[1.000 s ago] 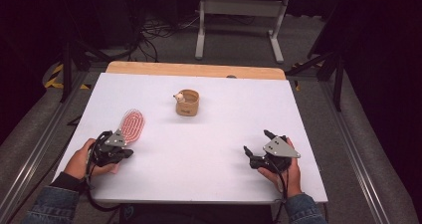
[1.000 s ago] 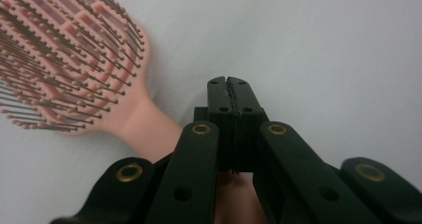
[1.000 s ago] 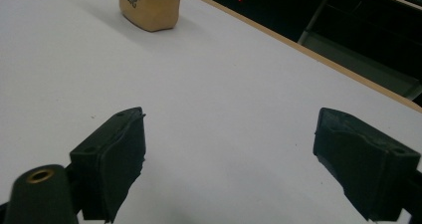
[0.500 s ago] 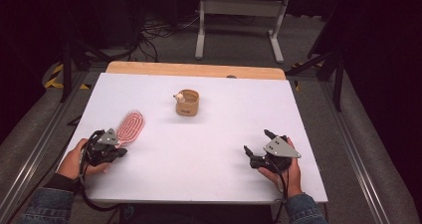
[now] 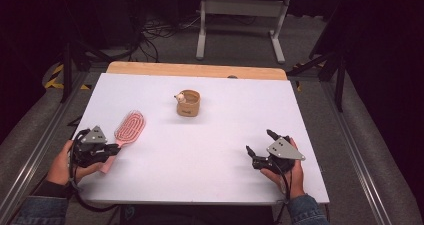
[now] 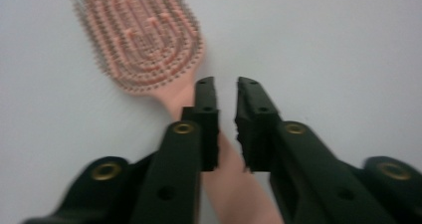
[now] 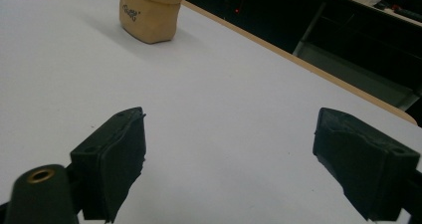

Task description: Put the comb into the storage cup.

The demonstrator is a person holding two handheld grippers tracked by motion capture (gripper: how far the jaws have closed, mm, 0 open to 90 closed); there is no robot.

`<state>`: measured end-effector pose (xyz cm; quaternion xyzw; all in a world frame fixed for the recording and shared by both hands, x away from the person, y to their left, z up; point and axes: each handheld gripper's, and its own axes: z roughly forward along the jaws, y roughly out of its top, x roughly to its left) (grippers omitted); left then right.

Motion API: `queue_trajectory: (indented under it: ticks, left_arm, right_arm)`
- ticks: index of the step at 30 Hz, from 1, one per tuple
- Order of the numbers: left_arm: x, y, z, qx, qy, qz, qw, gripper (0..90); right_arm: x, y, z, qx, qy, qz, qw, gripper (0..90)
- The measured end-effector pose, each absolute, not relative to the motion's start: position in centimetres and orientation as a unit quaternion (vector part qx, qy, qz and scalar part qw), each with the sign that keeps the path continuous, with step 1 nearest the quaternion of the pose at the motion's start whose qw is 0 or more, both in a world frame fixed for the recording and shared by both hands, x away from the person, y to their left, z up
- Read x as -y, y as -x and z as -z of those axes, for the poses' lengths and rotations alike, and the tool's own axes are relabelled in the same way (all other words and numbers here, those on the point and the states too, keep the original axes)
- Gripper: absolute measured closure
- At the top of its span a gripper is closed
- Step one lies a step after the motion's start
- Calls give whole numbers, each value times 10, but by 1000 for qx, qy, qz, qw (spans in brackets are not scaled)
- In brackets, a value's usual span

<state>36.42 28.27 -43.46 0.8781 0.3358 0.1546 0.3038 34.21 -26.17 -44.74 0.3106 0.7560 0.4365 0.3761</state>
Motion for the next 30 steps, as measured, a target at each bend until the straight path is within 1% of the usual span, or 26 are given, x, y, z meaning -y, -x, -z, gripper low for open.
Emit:
queue_trajectory:
  ticks: [2, 3, 5, 7, 8, 10, 13, 14, 16, 19, 23, 25, 29, 30]
  left_arm:
    - [-284, -363, 436, -345, -878, -153, 294, 752]
    - [-284, -363, 438, -356, -875, -151, 293, 710]
    - [-283, -364, 439, -372, -871, -156, 280, 599]
    - [-282, -366, 441, -395, -862, -160, 273, 468]
    - [-281, -368, 442, -411, -856, -156, 271, 420]
    - [-279, -370, 444, -421, -855, -151, 262, 288]
    - [-275, -377, 452, -452, -847, -142, 243, 150]
    - [-274, -378, 453, -455, -846, -136, 242, 117]
    - [-274, -380, 454, -458, -843, -136, 249, 118]
    - [-273, -381, 455, -464, -837, -139, 253, 72]
    - [-273, -384, 456, -470, -834, -140, 254, 80]
    - [-273, -387, 458, -474, -833, -139, 249, 105]
    - [-272, -391, 462, -487, -829, -133, 241, 208]
    - [-272, -392, 462, -489, -828, -132, 240, 208]
  right_arm:
    - [262, -342, 447, -756, -310, -436, 377, 139]
    - [262, -342, 447, -755, -310, -437, 377, 139]
    - [261, -342, 446, -756, -309, -436, 377, 138]
    - [260, -343, 447, -758, -308, -436, 375, 138]
    - [260, -343, 447, -758, -309, -436, 374, 137]
    - [260, -343, 447, -758, -308, -434, 377, 136]
    - [261, -343, 448, -757, -310, -432, 379, 136]
    - [261, -343, 448, -757, -311, -433, 378, 136]
    - [261, -344, 448, -757, -311, -432, 378, 135]
    - [260, -344, 448, -759, -311, -432, 376, 134]
    - [260, -344, 449, -760, -309, -430, 376, 134]
    - [259, -344, 449, -761, -309, -430, 374, 134]
    - [259, -344, 450, -761, -311, -431, 372, 134]
    - [259, -344, 450, -761, -311, -431, 372, 134]
